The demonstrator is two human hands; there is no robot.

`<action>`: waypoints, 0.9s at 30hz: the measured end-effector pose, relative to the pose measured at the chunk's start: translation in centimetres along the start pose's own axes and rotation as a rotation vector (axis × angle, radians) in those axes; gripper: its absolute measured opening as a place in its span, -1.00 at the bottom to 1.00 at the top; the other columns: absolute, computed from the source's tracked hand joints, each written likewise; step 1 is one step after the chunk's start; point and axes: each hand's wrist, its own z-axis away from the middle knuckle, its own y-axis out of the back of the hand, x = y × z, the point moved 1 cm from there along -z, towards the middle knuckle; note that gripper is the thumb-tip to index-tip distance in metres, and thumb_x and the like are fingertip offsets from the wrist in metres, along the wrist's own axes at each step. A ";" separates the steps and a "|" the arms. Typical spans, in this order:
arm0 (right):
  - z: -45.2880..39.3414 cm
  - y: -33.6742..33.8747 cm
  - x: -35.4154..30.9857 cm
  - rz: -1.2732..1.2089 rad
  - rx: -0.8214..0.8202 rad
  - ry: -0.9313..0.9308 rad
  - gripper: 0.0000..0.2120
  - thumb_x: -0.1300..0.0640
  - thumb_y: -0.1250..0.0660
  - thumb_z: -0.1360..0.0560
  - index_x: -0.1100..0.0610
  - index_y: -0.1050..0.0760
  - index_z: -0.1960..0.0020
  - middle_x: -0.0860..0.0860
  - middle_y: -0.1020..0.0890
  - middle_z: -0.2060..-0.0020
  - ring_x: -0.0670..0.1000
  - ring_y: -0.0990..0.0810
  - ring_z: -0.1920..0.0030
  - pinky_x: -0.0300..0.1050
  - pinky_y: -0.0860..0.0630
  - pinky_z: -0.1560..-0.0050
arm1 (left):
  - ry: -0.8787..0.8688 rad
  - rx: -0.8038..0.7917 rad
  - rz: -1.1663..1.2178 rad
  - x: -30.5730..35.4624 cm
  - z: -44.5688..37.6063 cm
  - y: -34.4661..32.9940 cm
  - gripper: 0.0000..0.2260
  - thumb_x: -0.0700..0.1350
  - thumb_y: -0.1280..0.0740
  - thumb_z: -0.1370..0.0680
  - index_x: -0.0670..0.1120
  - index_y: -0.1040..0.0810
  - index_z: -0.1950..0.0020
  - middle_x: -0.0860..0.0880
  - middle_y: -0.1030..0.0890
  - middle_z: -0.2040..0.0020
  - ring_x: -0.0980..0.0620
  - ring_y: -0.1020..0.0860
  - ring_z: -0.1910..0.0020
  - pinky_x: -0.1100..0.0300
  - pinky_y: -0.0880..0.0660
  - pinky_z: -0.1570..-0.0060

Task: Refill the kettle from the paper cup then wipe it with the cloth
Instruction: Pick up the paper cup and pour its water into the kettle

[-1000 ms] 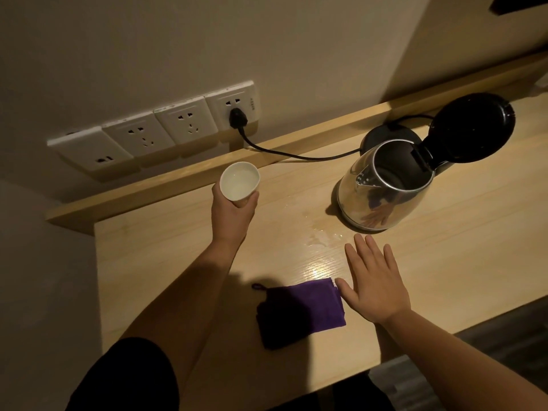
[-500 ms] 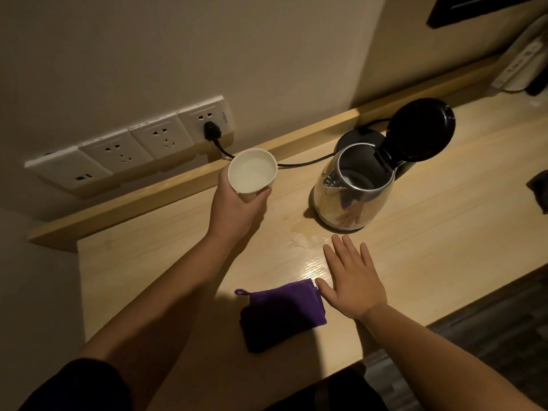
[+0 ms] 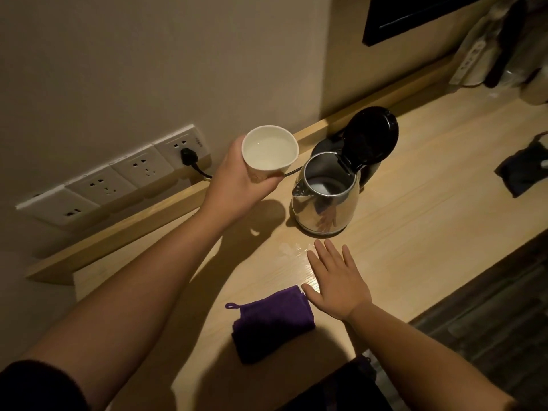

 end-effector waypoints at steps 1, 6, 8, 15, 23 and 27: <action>0.0 -0.1 0.0 -0.002 0.004 0.001 -0.24 -0.38 0.15 -0.56 0.06 -0.10 -0.59 0.11 -0.05 -0.59 0.18 0.09 -0.58 0.25 0.20 -0.52 | -0.014 -0.010 -0.017 0.3 -0.2 -0.1 -0.28 0.01 -0.52 -0.42 -0.02 -0.21 -0.46 0.00 -0.40 -0.35 0.18 -0.32 -0.22 0.29 -0.32 -0.09; -0.2 -0.4 0.2 -0.014 0.029 0.007 -0.25 -0.38 0.09 -0.56 0.08 -0.25 -0.54 0.13 -0.20 -0.56 0.20 -0.08 -0.56 0.28 0.09 -0.50 | -0.055 -0.038 -0.078 1.1 -0.8 -1.1 -0.30 0.00 -0.52 -0.41 -0.02 -0.24 -0.44 -0.02 -0.42 -0.34 0.12 -0.38 -0.24 0.29 -0.33 -0.06; -0.2 -0.4 0.2 -0.016 0.032 0.007 -0.25 -0.39 0.10 -0.55 0.08 -0.26 -0.54 0.13 -0.21 -0.55 0.21 -0.10 -0.56 0.31 0.03 -0.50 | -0.064 -0.048 -0.095 1.2 -1.0 -1.6 -0.30 0.00 -0.52 -0.41 -0.02 -0.24 -0.45 -0.02 -0.42 -0.35 0.09 -0.38 -0.27 0.28 -0.34 -0.07; -0.3 -0.8 0.3 -0.027 0.036 0.006 -0.24 -0.40 0.11 -0.55 0.06 -0.21 -0.56 0.12 -0.15 -0.57 0.21 -0.03 -0.57 0.29 0.11 -0.51 | -0.117 -0.077 -0.137 1.3 -1.7 -2.4 -0.30 0.04 -0.52 -0.41 -0.02 -0.26 -0.44 -0.02 -0.43 -0.35 0.08 -0.40 -0.25 0.28 -0.35 -0.03; -0.3 -0.7 0.3 -0.036 0.043 0.013 -0.23 -0.39 0.13 -0.55 0.07 -0.19 -0.56 0.13 -0.14 -0.57 0.21 -0.02 -0.57 0.30 0.10 -0.51 | -0.152 -0.097 -0.218 1.1 -2.0 -2.7 -0.31 0.04 -0.51 -0.42 -0.02 -0.26 -0.45 -0.04 -0.42 -0.35 0.03 -0.42 -0.27 0.21 -0.40 -0.06; -0.3 -0.9 0.4 -0.038 0.045 0.019 -0.23 -0.39 0.12 -0.55 0.07 -0.19 -0.57 0.13 -0.13 -0.58 0.21 0.00 -0.57 0.30 0.11 -0.51 | -0.182 -0.129 -0.246 1.0 -2.2 -2.6 -0.33 0.05 -0.50 -0.43 -0.01 -0.27 -0.44 -0.04 -0.42 -0.35 0.03 -0.42 -0.26 0.22 -0.39 -0.04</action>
